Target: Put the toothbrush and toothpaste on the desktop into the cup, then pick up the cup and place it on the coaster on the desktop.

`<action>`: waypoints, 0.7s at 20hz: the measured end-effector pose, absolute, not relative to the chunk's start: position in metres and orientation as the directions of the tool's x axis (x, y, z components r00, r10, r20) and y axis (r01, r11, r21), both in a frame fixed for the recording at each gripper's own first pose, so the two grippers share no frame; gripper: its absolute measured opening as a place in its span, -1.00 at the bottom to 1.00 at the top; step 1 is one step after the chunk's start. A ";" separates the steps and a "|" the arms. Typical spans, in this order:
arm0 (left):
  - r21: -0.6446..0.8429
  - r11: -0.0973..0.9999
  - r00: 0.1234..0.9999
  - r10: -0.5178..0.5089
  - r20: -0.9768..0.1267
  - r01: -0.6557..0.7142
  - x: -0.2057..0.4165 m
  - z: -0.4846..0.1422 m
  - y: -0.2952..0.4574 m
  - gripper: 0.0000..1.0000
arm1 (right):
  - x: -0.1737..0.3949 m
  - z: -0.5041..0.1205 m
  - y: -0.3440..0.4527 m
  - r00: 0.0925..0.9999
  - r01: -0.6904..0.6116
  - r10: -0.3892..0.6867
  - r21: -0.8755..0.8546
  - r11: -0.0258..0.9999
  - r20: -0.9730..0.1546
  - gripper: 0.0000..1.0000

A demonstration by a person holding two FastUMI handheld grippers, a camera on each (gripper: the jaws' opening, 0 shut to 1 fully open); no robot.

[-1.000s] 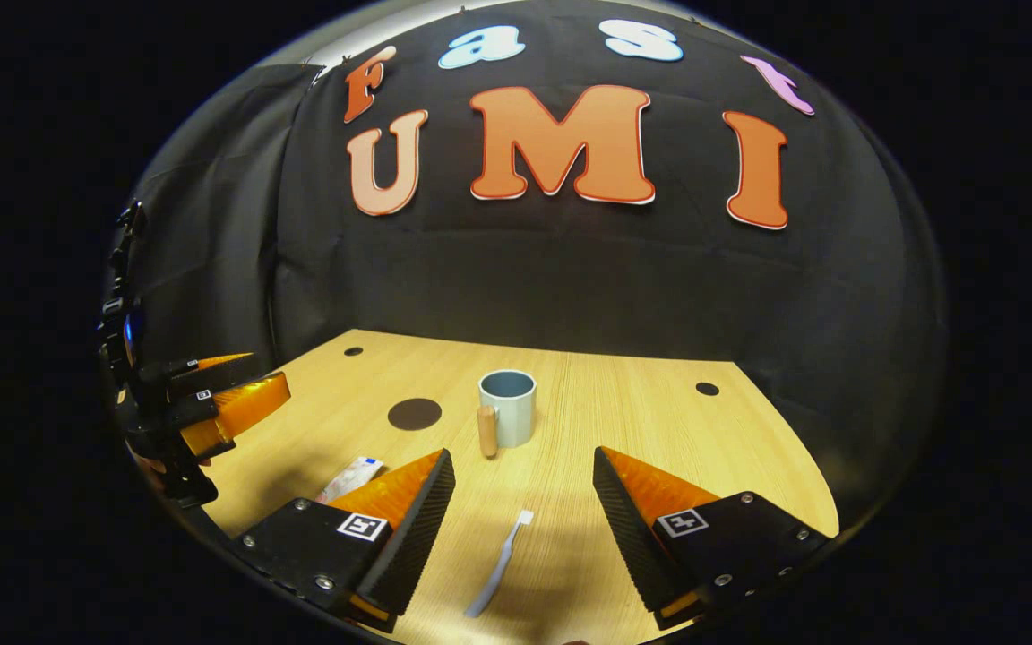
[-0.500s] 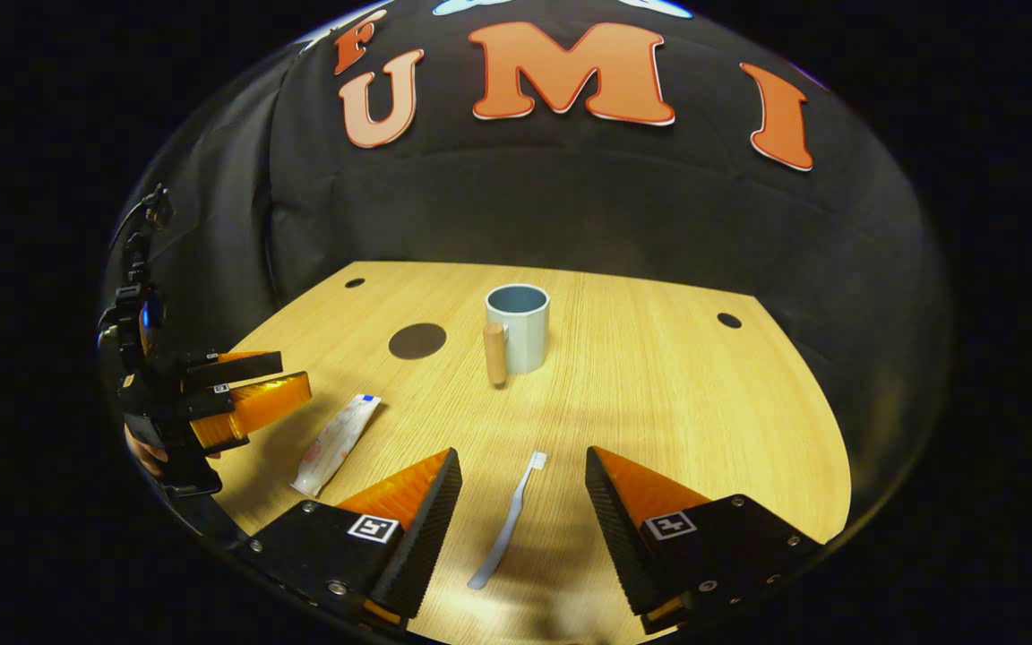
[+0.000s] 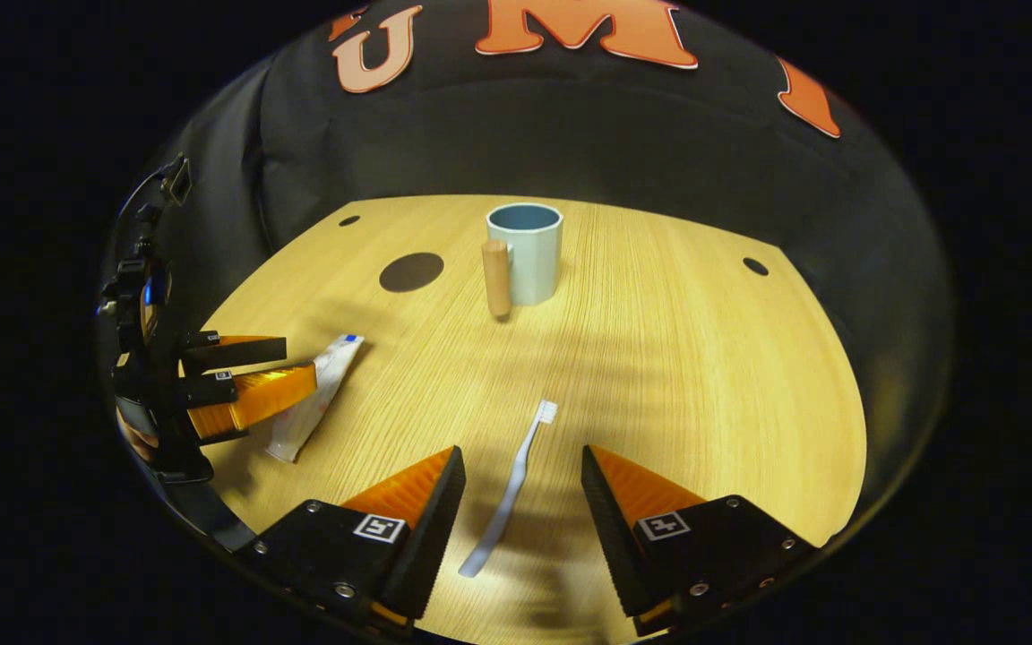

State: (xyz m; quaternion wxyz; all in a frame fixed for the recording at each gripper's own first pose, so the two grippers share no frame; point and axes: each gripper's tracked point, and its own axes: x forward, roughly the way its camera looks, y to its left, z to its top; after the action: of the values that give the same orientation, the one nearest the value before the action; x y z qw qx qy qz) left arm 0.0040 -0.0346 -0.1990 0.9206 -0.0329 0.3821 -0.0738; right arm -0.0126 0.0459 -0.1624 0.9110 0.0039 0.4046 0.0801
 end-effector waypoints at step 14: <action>-0.082 0.994 0.607 -0.111 -0.787 0.075 0.002 -0.233 -0.035 0.45 | -0.025 -0.213 0.053 0.394 -0.136 0.140 0.093 0.986 -0.908 0.22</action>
State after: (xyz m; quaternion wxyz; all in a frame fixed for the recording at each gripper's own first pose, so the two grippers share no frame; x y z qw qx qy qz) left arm 0.0017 -0.0351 -0.2327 0.8960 -0.0205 0.4405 -0.0518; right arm -0.0249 0.0526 -0.2133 0.8349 0.0020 0.5441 0.0826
